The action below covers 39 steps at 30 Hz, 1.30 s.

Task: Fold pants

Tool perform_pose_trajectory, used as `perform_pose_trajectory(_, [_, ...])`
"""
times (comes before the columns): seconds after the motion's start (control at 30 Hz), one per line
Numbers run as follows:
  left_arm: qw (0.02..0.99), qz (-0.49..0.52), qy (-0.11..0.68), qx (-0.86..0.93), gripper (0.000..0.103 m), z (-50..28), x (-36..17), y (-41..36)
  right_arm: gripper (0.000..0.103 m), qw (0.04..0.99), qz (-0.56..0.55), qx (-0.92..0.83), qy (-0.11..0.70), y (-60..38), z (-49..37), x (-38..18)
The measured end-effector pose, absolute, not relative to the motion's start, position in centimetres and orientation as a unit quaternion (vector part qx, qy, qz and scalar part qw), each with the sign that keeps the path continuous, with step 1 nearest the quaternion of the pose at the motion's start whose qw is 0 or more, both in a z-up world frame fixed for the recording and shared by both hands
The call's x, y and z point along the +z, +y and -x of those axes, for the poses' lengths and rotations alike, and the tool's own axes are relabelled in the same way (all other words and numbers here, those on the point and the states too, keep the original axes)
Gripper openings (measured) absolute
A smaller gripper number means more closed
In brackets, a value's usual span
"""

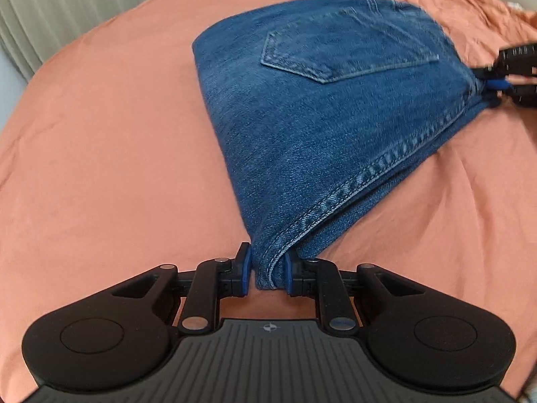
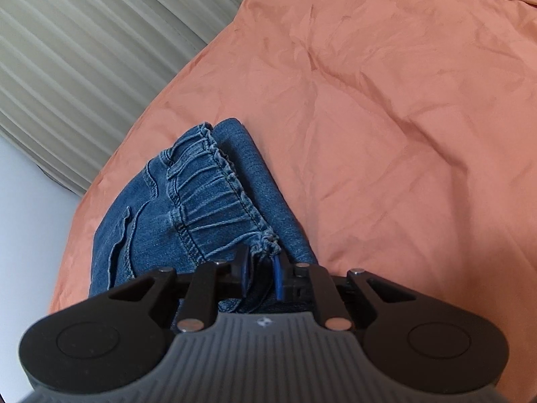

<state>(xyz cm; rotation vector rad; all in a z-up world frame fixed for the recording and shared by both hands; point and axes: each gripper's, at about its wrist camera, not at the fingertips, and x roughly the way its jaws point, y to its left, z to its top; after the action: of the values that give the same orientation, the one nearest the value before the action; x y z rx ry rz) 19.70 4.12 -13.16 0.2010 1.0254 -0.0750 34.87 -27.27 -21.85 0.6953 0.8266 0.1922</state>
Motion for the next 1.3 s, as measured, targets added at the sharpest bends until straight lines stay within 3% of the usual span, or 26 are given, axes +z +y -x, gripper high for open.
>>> perform_pose_trajectory(0.13, [0.873, -0.059, 0.482, -0.047, 0.030, -18.4, -10.8, 5.6, 0.015, 0.853, -0.347, 0.100, 0.376, -28.1, -34.0, -20.9])
perform_pose_trajectory(0.2, [0.882, -0.033, 0.467, -0.054, 0.037, -17.1, -9.3, 6.3, 0.029, 0.867, -0.328, 0.097, 0.362, -28.2, -32.8, -19.7])
perform_pose_trajectory(0.37, [0.913, -0.001, 0.405, -0.053, 0.039, -16.8, -5.8, 6.1, 0.030, 0.932, -0.205, 0.103, 0.281, -26.3, -30.1, -15.7])
perform_pose_trajectory(0.5, [0.925, 0.020, 0.376, -0.057, 0.041, -20.8, -5.2, 4.6, 0.042, 0.950, -0.133, 0.154, 0.235, -22.7, -29.8, -14.2])
perform_pose_trajectory(0.57, [0.928, 0.030, 0.368, -0.050, 0.041, -22.9, -5.8, 3.5, 0.042, 0.956, -0.052, 0.175, 0.228, -19.0, -29.9, -14.4])
perform_pose_trajectory(0.7, [0.927, 0.016, 0.372, -0.048, 0.041, -25.3, -8.0, 1.4, 0.042, 0.956, 0.003, 0.184, 0.228, -16.5, -30.4, -15.3])
perform_pose_trajectory(0.77, [0.919, -0.001, 0.391, -0.042, 0.041, -25.8, -9.7, 0.7, 0.041, 0.948, 0.041, 0.174, 0.264, -15.7, -31.6, -17.3])
perform_pose_trajectory(0.97, [0.904, -0.016, 0.424, -0.055, 0.042, -26.3, -12.9, 1.4, 0.040, 0.934, 0.053, 0.185, 0.301, -15.4, -33.0, -19.3])
perform_pose_trajectory(1.17, [0.907, 0.015, 0.413, -0.079, 0.042, -25.9, -11.9, 3.0, 0.041, 0.934, 0.029, 0.187, 0.304, -16.0, -33.5, -18.6])
perform_pose_trajectory(1.23, [0.914, 0.030, 0.396, -0.081, 0.057, -25.3, -11.1, 3.7, 0.043, 0.938, 0.003, 0.189, 0.291, -16.7, -33.0, -17.8])
perform_pose_trajectory(1.3, [0.921, 0.055, 0.377, -0.078, 0.069, -25.0, -10.3, 4.7, 0.055, 0.939, -0.018, 0.194, 0.284, -17.3, -32.9, -17.4])
